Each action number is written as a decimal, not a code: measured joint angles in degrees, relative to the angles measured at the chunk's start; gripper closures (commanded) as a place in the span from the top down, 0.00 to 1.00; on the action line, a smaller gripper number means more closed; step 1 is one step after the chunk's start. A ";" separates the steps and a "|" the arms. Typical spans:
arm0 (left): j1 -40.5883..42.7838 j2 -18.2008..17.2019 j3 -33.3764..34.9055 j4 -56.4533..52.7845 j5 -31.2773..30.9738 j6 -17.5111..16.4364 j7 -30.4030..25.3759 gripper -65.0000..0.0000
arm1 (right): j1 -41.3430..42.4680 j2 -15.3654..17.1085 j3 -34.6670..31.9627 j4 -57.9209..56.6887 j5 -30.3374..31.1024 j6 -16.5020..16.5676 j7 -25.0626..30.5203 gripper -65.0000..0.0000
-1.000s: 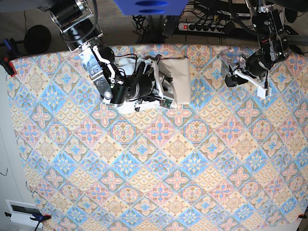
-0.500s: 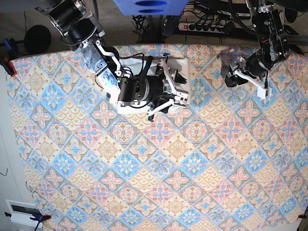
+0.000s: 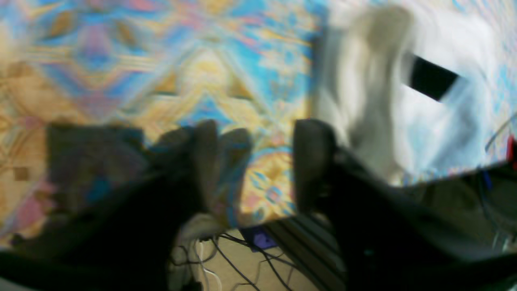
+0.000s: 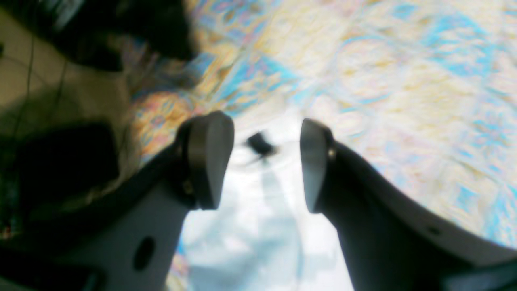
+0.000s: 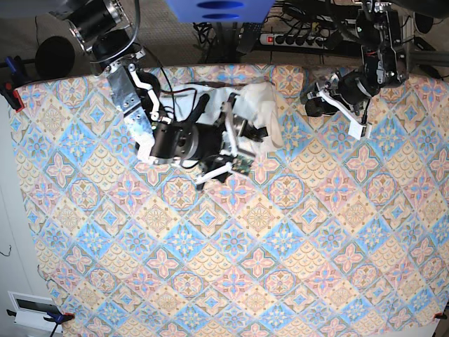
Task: Fold the T-shirt properly
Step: 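Grasp the bundle with both grippers and fold it over once more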
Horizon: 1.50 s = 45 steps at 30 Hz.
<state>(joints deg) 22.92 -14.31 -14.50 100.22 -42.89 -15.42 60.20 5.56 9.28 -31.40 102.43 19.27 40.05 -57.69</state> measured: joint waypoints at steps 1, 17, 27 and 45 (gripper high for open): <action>0.42 -0.17 0.85 1.03 0.42 0.07 0.00 0.18 | -0.04 0.74 1.84 -0.02 -0.59 -0.11 -0.28 0.44; 3.67 0.68 13.90 9.46 0.26 0.11 -0.02 0.00 | 4.72 2.21 13.22 -13.40 -0.68 -0.17 -0.20 0.00; -0.48 4.00 20.76 4.81 12.83 0.04 -2.73 0.00 | 12.31 1.51 10.71 -31.82 -2.47 -0.20 4.31 0.00; -11.43 2.05 24.33 -15.74 19.32 -1.99 -12.63 0.00 | 4.57 4.46 3.63 -31.30 -12.85 -0.17 6.47 0.00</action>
<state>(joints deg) 11.49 -12.25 9.82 84.49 -23.57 -17.41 47.57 10.13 13.74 -27.77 71.13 6.42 39.88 -51.22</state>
